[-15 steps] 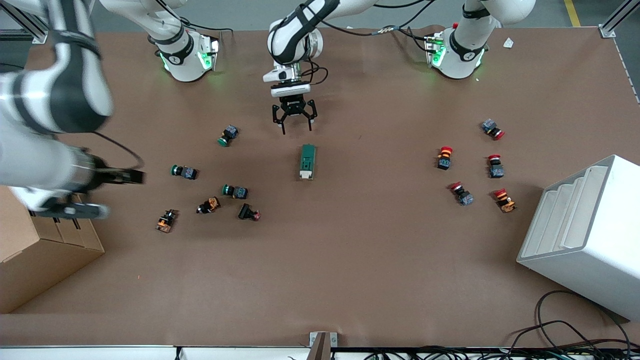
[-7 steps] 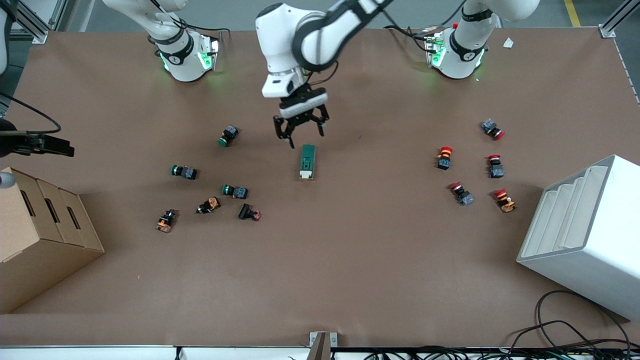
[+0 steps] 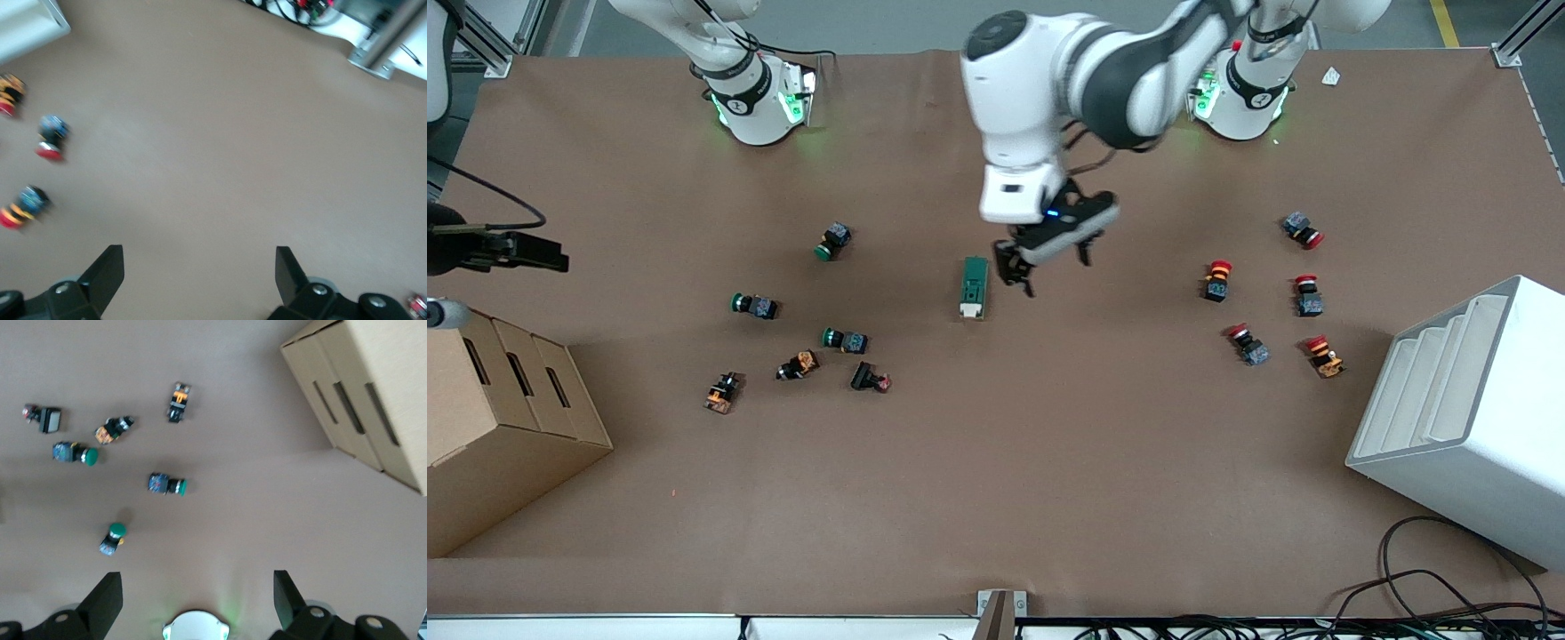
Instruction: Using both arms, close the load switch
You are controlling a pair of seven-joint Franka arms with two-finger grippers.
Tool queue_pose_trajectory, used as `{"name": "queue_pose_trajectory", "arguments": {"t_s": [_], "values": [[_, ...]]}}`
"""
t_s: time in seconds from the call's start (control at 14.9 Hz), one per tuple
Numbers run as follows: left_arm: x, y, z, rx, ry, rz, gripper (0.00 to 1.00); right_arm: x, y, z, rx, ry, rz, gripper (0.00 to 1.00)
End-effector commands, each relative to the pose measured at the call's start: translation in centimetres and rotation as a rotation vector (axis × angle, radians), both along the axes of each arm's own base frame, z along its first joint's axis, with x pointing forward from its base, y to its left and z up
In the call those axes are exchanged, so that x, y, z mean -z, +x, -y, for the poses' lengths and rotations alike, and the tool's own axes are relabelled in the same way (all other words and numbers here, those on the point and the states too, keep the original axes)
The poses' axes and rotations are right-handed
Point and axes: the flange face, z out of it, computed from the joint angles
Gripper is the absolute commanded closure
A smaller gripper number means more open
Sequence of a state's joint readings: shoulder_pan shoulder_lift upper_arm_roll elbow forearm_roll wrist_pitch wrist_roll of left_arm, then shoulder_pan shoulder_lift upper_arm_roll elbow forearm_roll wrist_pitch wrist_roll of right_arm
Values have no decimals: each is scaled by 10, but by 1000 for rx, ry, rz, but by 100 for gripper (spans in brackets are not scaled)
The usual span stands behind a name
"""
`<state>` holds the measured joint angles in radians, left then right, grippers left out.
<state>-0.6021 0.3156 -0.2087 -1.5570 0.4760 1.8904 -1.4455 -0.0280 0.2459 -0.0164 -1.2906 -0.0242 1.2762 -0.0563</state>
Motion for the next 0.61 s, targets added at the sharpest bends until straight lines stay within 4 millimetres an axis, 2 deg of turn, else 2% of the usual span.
{"name": "queue_pose_trajectory", "arguments": {"t_s": [0.0, 0.2, 0.34, 0.4, 0.54], "values": [[-45, 37, -61, 29, 5, -100, 0, -16, -15, -2, 11, 29, 2, 0], [-70, 86, -152, 43, -39, -169, 0, -28, -29, -4, 8, 22, 37, 0], [-78, 100, -187, 46, -75, -189, 0, -34, -35, -9, 19, 10, 56, 0], [-89, 105, -208, 44, -95, -184, 0, -37, -37, -15, 34, 2, 67, 0], [-95, 109, -237, 74, -81, -218, 0, -41, -40, -15, 59, -5, 79, 0]]}}
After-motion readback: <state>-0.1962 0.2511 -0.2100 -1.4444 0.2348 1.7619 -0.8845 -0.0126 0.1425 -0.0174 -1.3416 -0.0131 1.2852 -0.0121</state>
